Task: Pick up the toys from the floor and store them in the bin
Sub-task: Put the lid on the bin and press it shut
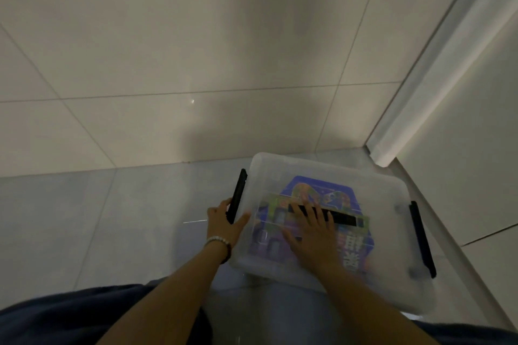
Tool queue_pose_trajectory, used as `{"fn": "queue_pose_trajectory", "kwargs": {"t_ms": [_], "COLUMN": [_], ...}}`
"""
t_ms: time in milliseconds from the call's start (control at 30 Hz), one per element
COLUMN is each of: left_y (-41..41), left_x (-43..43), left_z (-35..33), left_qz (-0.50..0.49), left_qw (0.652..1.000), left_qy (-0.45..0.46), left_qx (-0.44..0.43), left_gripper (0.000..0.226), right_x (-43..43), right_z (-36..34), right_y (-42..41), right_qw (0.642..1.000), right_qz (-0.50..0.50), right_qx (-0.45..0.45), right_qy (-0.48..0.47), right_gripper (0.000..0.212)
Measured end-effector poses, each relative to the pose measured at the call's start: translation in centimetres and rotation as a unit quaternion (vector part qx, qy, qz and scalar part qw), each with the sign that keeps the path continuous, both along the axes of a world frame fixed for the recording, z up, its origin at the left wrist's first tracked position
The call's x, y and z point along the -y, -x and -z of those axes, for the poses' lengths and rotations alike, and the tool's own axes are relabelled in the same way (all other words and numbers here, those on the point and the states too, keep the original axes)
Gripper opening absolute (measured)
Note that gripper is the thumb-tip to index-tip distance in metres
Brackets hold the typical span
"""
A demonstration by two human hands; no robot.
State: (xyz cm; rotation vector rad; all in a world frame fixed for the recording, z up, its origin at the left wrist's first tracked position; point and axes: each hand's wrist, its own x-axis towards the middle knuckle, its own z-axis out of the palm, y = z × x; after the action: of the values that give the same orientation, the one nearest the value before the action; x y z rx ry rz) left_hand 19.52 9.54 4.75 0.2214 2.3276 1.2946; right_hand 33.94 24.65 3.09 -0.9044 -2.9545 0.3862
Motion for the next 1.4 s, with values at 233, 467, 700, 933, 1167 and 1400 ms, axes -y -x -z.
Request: {"fn": "queue_pose_trajectory", "kwargs": {"t_ms": [233, 467, 700, 933, 1167, 1400], "left_y": [-1.1, -0.9, 1.2, 1.3, 1.4, 1.7], "left_x": [-0.3, -0.8, -2.4, -3.3, -5.0, -9.7], "left_z": [0.0, -0.2, -1.6, -1.1, -1.6, -3.3], "left_qz": [0.015, 0.031, 0.137, 0.129, 0.071, -0.019], "left_qw": [0.999, 0.997, 0.988, 0.990, 0.997, 0.996], "left_qy": [-0.025, 0.030, 0.049, 0.057, -0.019, -0.082], "left_qx": [-0.046, -0.067, 0.044, -0.002, 0.018, 0.027], "left_gripper": [0.053, 0.045, 0.116, 0.113, 0.089, 0.079], "right_x": [0.1, -1.3, -12.2, -13.1, -13.5, -21.1], "right_z": [0.0, -1.8, -7.4, -4.2, -4.2, -7.5], "right_y": [-0.1, 0.5, -6.7, -15.1, -14.5, -10.6], "right_qw": [1.000, 0.994, 0.956, 0.812, 0.812, 0.831], "right_qz": [-0.003, -0.022, 0.222, 0.416, 0.360, 0.336], "right_qx": [0.004, -0.006, -0.029, -0.035, -0.152, -0.219], "right_qy": [0.003, 0.103, 0.191, 0.409, 0.433, 0.385], "right_gripper": [0.067, 0.073, 0.109, 0.113, 0.055, 0.036]}}
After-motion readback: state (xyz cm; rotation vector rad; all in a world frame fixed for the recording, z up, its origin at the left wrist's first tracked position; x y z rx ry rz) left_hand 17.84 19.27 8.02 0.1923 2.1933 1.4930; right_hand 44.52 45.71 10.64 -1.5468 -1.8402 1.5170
